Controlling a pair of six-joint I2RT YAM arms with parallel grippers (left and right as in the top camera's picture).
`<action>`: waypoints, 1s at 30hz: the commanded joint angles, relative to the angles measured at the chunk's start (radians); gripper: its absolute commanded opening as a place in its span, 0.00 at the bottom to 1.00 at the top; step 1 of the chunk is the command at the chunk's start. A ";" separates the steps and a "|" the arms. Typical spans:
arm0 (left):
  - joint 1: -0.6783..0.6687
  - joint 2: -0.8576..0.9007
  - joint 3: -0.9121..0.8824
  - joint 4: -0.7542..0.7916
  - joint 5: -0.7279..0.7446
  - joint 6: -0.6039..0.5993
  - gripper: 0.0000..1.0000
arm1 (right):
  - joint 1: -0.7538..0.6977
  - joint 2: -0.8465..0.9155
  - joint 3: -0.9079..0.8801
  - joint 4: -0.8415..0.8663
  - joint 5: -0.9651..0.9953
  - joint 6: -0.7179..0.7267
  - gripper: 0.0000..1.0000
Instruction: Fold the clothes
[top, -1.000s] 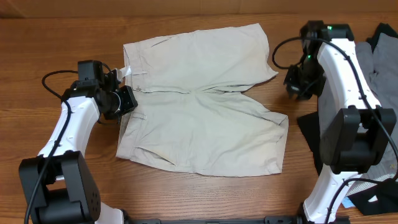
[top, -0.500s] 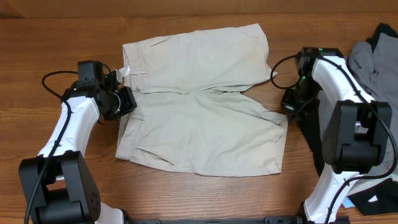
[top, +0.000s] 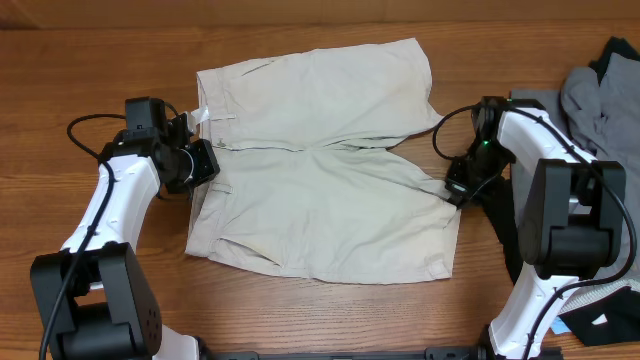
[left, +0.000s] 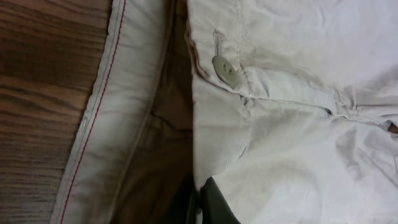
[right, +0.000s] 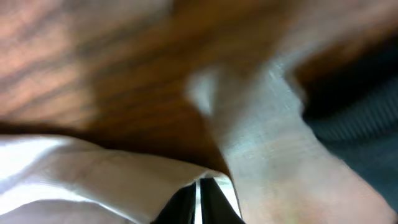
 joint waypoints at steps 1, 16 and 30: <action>0.005 -0.011 0.015 -0.023 -0.035 0.008 0.04 | -0.004 -0.004 -0.041 0.047 -0.022 -0.010 0.08; 0.083 -0.011 0.015 -0.090 -0.285 -0.051 0.04 | -0.009 -0.004 -0.061 0.061 0.056 0.028 0.08; 0.083 -0.011 0.015 -0.087 -0.142 -0.045 0.38 | -0.009 -0.005 -0.058 0.036 0.055 0.027 0.19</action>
